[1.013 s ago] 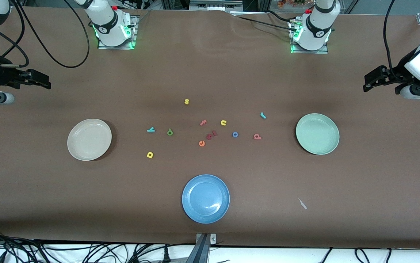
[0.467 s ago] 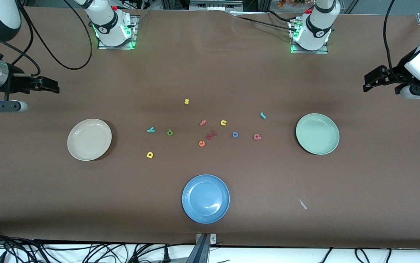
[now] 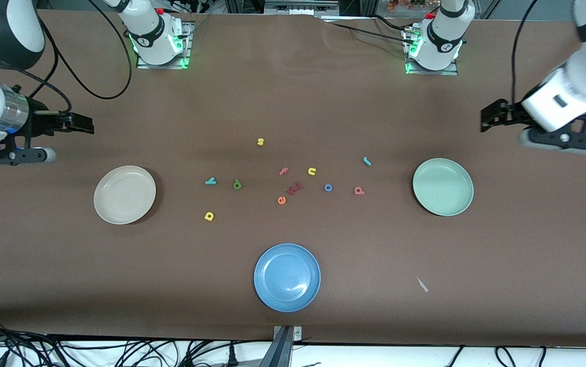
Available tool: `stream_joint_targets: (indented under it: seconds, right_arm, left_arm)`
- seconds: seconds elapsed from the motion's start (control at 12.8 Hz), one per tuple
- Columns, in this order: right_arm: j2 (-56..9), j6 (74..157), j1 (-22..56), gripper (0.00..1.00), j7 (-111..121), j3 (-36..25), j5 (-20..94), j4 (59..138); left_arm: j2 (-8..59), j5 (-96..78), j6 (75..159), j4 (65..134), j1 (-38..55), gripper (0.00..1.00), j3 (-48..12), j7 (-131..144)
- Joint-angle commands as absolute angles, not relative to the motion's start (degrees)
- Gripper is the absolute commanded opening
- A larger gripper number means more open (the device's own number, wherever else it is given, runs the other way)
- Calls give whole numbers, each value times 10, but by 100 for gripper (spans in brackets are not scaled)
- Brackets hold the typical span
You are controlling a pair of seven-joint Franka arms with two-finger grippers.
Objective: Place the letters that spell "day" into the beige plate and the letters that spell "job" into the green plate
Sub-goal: 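Reach the left gripper to pink p while the right gripper reaches yellow d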
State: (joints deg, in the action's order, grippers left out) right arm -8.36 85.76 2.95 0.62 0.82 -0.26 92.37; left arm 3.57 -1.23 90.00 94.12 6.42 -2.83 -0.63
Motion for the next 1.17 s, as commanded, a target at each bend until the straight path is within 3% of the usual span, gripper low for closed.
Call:
stream_joint_targets:
  seconds: [0.0, 0.47, 1.09]
  right_arm:
    - [-96, 878, 47, 100, -34, 10, 10, 923]
    - [-155, 974, 119, 100, -145, 10, 18, 924]
    - [-317, 1193, 193, 100, -247, 9, 18, 919]
  left_arm:
    - [89, -24, 896, 910, 119, 100, -25, -4]
    - [212, -67, 900, 844, 192, 100, -26, -14]
    - [315, -83, 1018, 823, 235, 100, -25, -176]
